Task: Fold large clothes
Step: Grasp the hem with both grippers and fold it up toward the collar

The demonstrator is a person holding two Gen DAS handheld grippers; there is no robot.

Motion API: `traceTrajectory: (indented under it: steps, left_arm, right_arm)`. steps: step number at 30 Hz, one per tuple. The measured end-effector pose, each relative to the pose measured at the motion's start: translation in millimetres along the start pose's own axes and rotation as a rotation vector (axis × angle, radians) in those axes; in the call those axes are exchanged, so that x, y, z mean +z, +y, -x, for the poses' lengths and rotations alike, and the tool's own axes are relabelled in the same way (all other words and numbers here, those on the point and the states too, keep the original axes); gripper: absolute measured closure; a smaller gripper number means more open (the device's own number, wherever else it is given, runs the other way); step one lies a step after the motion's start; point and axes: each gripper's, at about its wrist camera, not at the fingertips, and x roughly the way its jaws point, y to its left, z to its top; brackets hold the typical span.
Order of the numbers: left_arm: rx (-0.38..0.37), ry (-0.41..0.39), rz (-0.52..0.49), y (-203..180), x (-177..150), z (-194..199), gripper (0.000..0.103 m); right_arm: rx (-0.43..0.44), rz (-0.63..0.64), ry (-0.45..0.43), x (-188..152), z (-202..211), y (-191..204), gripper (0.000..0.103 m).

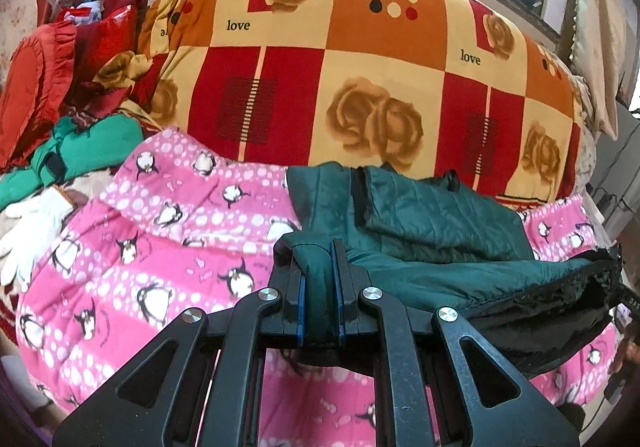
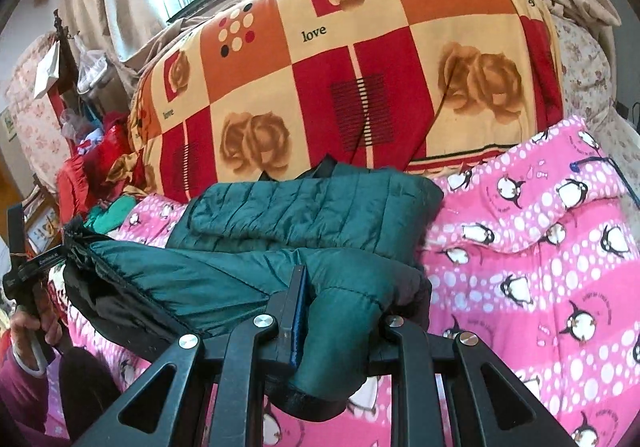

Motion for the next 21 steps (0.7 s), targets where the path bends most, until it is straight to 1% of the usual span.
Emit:
traceTrajectory:
  steps: [9, 21]
  left_arm:
    - [0.042, -0.012, -0.001, -6, 28, -34, 0.093]
    - [0.079, -0.010, 0.002, -12, 54, -73, 0.093]
  right_arm:
    - [-0.043, -0.009, -0.001, 27, -31, -13, 0.084]
    - [-0.080, -0.014, 0.017, 54, -73, -30, 0.084]
